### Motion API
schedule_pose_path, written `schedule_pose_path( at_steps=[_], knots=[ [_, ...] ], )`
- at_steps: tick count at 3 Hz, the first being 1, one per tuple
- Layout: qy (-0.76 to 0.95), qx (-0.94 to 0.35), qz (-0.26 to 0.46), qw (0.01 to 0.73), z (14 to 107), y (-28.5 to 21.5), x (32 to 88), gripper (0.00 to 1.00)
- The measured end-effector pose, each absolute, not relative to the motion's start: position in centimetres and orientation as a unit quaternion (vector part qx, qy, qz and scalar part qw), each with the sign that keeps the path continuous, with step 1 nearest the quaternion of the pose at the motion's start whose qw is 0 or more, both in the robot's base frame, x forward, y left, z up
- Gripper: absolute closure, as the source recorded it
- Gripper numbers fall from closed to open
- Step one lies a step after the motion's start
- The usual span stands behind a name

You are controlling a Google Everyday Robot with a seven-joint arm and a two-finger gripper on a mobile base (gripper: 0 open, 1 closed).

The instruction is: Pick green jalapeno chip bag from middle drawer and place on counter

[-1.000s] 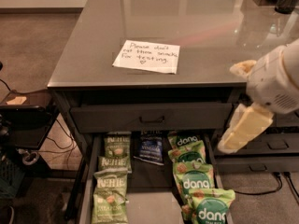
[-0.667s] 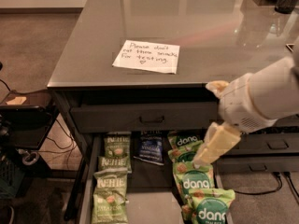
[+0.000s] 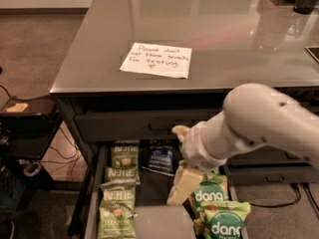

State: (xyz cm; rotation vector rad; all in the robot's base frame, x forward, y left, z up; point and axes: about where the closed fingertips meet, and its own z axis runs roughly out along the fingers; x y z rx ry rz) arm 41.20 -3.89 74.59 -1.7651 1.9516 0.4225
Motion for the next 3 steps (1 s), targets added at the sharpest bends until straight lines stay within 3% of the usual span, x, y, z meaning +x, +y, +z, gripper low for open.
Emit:
schedule_pose_path(
  at_steps=[2, 3],
  knots=[
    [0.711, -0.644, 0.155, 0.235, 74.6, -3.9, 41.1, 0.0],
    [0.695, -0.663, 0.152, 0.232, 70.3, -3.0, 40.4, 0.0]
  ],
)
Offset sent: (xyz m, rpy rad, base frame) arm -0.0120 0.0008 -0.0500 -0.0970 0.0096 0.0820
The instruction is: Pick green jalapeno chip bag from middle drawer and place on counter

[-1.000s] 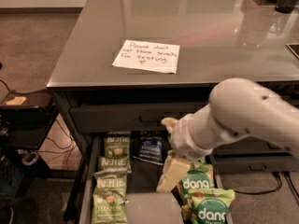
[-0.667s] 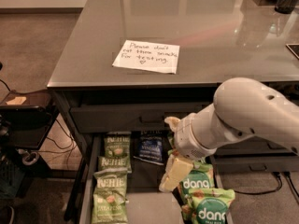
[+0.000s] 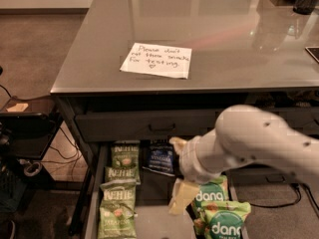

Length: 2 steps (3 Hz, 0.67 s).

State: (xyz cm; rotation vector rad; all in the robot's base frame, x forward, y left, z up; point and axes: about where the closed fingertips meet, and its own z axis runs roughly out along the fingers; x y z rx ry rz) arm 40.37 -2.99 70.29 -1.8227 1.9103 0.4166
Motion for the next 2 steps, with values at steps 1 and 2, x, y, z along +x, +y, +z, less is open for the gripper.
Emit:
schedule_pose_path(
  at_steps=[1, 2],
  knots=[
    [0.665, -0.693, 0.159, 0.231, 63.4, -0.3, 39.3, 0.0],
    [0.64, -0.71, 0.165, 0.243, 57.6, 3.1, 39.5, 0.0]
  ],
)
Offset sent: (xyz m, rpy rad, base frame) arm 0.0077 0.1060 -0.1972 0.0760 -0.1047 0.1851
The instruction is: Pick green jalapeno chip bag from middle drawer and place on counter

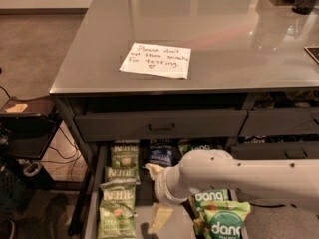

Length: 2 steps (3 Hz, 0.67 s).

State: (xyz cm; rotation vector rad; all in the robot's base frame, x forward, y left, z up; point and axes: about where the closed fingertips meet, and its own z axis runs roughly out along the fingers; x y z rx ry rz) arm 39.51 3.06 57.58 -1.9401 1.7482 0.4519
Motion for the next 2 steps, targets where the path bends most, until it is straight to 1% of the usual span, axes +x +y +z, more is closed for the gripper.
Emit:
schedule_pose_path(
  at_steps=[1, 2],
  knots=[
    [0.632, -0.71, 0.165, 0.263, 52.83, 6.18, 41.44, 0.0],
    [0.629, -0.708, 0.159, 0.28, 53.15, 7.09, 42.26, 0.0]
  ],
)
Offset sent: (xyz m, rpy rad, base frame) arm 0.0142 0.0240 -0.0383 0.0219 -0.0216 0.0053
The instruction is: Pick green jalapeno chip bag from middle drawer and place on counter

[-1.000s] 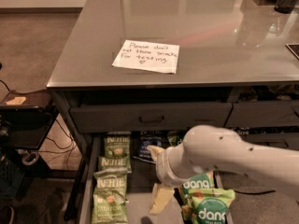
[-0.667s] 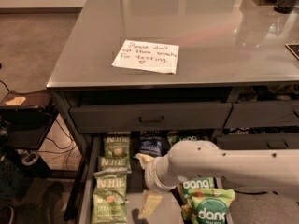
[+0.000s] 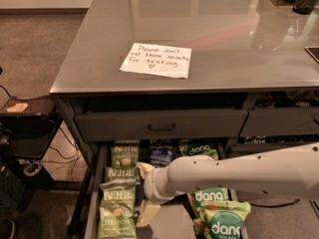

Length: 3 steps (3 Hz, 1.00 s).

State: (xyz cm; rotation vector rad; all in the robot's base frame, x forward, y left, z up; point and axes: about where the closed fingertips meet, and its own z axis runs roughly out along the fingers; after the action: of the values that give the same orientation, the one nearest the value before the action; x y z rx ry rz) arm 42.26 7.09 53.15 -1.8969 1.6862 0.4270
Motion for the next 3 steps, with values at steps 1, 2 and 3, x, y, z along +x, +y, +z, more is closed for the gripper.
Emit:
schedule_pose_path(
  at_steps=[1, 2, 3],
  knots=[
    [0.629, -0.706, 0.161, 0.282, 52.8, 7.3, 42.3, 0.0],
    [0.63, -0.699, 0.17, 0.292, 51.5, 8.1, 42.6, 0.0],
    [0.631, -0.684, 0.189, 0.314, 49.9, 10.0, 43.9, 0.0]
  ],
)
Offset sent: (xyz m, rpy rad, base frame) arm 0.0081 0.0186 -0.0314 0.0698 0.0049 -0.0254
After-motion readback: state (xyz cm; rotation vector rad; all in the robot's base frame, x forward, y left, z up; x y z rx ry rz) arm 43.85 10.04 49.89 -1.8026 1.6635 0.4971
